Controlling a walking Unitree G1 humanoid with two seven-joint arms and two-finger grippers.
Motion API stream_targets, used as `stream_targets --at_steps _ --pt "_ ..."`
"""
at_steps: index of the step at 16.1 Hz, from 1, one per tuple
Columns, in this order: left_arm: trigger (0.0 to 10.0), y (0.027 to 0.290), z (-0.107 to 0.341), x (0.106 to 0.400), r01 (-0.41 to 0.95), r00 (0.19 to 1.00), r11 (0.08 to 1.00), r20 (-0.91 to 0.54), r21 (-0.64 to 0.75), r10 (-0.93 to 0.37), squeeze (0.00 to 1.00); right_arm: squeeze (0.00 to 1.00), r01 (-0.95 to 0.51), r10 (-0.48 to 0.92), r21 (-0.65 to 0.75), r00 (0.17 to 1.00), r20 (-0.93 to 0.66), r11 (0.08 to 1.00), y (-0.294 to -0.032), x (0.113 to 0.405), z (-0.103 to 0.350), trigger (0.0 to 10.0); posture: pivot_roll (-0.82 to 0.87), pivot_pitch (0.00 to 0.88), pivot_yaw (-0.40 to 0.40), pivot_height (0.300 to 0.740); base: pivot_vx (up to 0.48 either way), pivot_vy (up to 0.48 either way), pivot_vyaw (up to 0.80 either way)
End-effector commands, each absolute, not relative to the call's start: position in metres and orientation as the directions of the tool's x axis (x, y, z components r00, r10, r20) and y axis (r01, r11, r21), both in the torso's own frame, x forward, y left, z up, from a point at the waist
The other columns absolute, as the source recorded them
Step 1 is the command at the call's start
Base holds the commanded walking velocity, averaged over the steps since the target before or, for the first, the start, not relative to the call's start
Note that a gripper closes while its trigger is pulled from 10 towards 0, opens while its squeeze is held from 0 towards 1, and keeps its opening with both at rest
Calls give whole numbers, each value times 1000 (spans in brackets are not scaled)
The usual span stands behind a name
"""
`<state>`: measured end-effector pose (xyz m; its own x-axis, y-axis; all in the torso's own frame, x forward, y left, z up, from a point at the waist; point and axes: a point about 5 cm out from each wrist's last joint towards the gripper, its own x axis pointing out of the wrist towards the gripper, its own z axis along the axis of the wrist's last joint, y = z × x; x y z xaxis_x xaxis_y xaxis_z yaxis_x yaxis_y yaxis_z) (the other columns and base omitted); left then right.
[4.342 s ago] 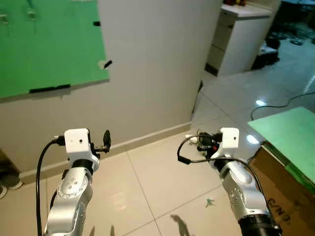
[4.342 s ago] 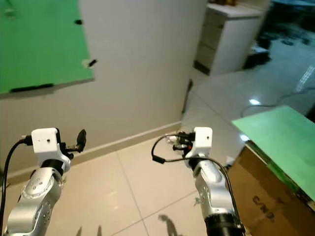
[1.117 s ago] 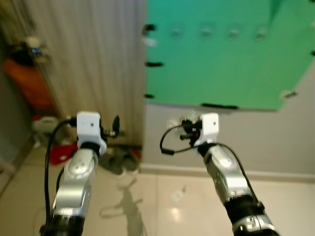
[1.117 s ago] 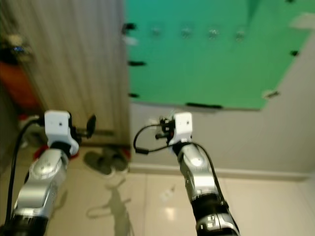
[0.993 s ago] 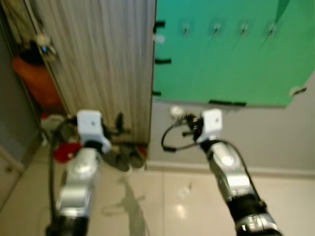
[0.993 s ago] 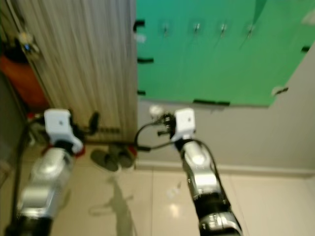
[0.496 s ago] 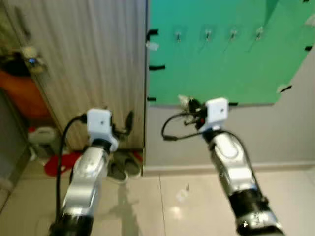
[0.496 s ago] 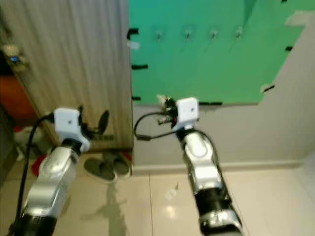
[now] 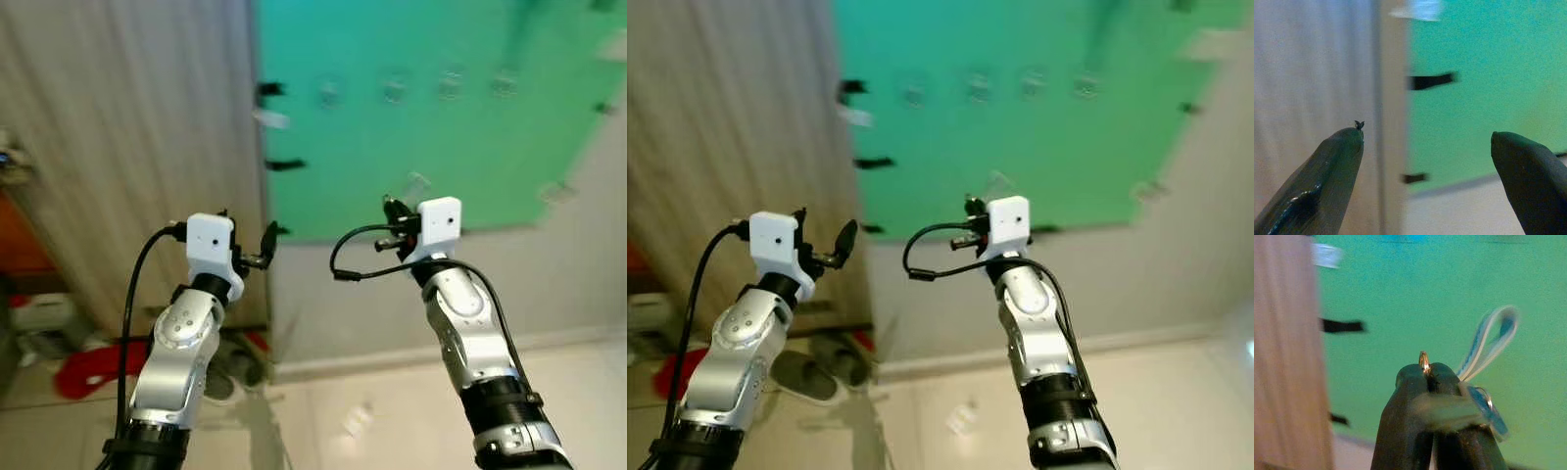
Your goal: Hang keys on a hook
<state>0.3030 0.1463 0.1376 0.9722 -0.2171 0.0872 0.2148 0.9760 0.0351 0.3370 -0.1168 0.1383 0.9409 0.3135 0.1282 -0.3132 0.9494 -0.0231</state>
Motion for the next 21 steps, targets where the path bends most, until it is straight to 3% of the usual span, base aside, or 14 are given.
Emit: stream_targets --at_steps 1,6,9,13,21 --pt "10000 152 139 305 194 977 979 81 62 -198 0 0 -372 373 -31 919 125 928 -106 338 144 10000 151 0 -18 740 480 0 0" --pt "10000 151 138 310 140 985 983 86 116 -150 0 0 -513 501 64 854 140 856 -92 350 172 10000 145 0 -17 740 96 0 0" --pt "10000 142 141 312 160 980 974 90 159 -176 0 0 -652 614 182 756 226 736 -74 359 207 10000 154 0 -22 740 0 0 0" --pt "10000 137 141 312 160 980 973 94 166 -177 0 0 -701 638 377 710 297 605 -79 370 231 10000 173 0 -36 740 0 0 0" --pt "10000 135 141 310 178 976 969 93 173 -196 0 0 -623 525 588 772 357 516 -109 392 245 10000 181 0 -41 740 0 0 0"
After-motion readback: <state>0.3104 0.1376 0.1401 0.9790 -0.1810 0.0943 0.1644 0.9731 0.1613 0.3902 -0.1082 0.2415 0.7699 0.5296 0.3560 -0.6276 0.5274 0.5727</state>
